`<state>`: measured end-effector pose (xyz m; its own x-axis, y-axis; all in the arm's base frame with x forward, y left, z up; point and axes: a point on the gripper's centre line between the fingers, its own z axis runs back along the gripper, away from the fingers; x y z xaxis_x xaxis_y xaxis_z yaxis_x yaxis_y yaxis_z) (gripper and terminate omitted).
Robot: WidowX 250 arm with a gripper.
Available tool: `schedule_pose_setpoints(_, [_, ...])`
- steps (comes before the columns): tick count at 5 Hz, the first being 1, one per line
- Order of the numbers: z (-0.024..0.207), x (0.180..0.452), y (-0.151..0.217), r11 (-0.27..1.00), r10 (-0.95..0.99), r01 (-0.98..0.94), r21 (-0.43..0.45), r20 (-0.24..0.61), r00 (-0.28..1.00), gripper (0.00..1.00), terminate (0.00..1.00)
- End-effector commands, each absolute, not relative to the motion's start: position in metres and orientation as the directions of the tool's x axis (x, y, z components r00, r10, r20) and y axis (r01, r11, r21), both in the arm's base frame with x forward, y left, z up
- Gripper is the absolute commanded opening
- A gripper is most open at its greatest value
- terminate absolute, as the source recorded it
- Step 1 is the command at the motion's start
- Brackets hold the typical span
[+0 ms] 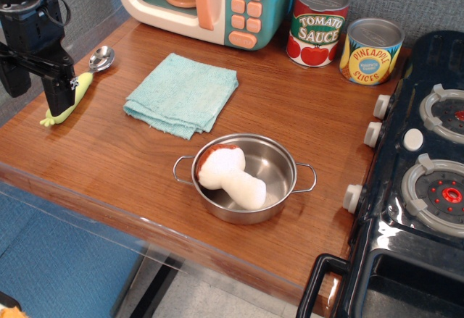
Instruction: Move blue cloth down to edge of table.
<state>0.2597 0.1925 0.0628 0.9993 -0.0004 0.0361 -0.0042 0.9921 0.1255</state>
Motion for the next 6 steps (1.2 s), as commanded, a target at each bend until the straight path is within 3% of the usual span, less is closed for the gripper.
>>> schedule_pose_setpoints(1, [0.063, 0.26, 0.192, 0.992, 0.0, -0.004, 0.126, 0.036, 0.999, 1.0, 0.0])
schedule_pose_setpoints(3, [0.074, 0.312, 0.133, 0.995, -0.062, 0.051, 0.083, 0.136, 0.989, 1.0, 0.0])
schedule_pose_setpoints(5, [0.074, 0.373, 0.096, 0.99, -0.109, 0.086, 0.109, 0.23, 0.967, 1.0, 0.0])
schedule_pose_setpoints(6, [0.054, 0.387, 0.093, 0.991, -0.092, 0.068, 0.115, 0.217, 0.972, 1.0, 0.0])
